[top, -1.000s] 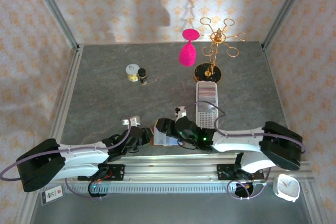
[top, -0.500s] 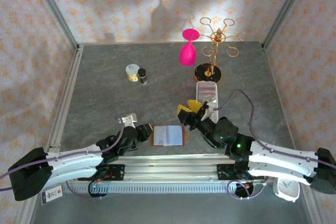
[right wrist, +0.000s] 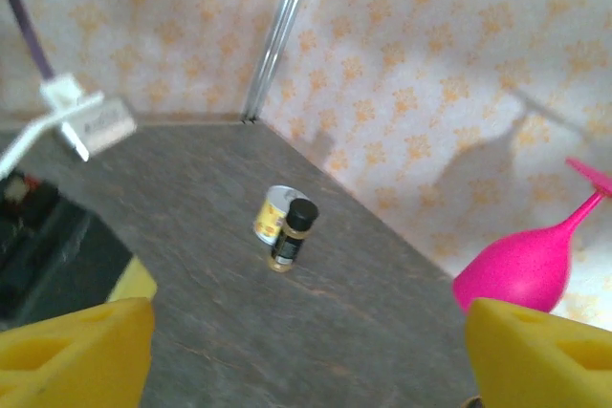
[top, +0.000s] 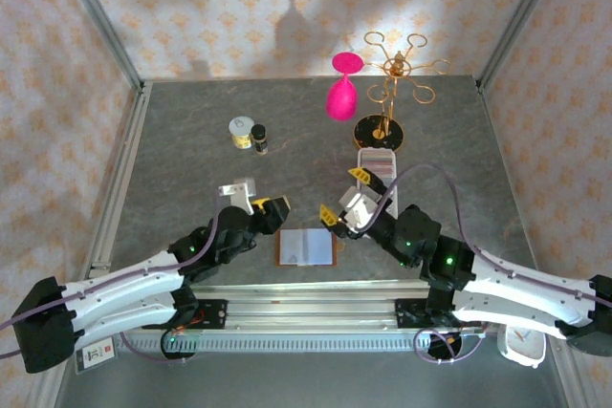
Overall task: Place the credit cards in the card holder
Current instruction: Flip over the card slot in the card holder, then pick up the credit card from the storage box.
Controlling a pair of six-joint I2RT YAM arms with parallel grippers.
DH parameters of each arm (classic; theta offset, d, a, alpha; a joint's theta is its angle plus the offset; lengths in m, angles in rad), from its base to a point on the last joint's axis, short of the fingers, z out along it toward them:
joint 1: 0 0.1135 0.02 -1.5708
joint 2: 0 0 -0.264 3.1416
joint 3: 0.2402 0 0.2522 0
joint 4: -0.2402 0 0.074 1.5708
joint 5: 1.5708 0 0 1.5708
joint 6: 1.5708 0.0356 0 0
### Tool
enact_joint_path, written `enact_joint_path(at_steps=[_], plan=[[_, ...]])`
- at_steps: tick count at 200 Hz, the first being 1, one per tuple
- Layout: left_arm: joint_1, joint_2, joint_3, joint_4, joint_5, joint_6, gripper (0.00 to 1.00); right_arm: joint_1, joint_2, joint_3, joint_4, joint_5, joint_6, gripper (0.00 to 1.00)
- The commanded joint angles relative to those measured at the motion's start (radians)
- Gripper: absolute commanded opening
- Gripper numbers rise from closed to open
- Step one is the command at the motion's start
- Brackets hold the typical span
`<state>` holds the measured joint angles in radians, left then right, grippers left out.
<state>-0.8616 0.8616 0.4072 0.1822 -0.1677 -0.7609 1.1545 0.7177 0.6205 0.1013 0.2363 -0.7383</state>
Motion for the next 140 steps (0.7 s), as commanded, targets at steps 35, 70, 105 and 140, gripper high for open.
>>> enact_joint_path(at_steps=[35, 70, 105, 140], plan=[[0.128, 0.073, 0.134, -0.017, 0.030, 0.149, 0.66, -0.136, 0.007, 0.094, -0.268, 0.071, -0.162, 0.90], [0.160, 0.181, 0.189, 0.025, 0.080, 0.228, 0.66, -0.223, 0.069, 0.113, -0.339, 0.060, -0.218, 0.90], [0.165, 0.234, 0.238, 0.110, 0.104, 0.284, 0.69, -0.391, 0.164, 0.103, -0.406, -0.033, -0.327, 0.91], [0.177, 0.253, 0.176, 0.125, 0.106, 0.364, 0.70, -0.418, 0.267, 0.060, -0.390, 0.061, -0.429, 0.94]])
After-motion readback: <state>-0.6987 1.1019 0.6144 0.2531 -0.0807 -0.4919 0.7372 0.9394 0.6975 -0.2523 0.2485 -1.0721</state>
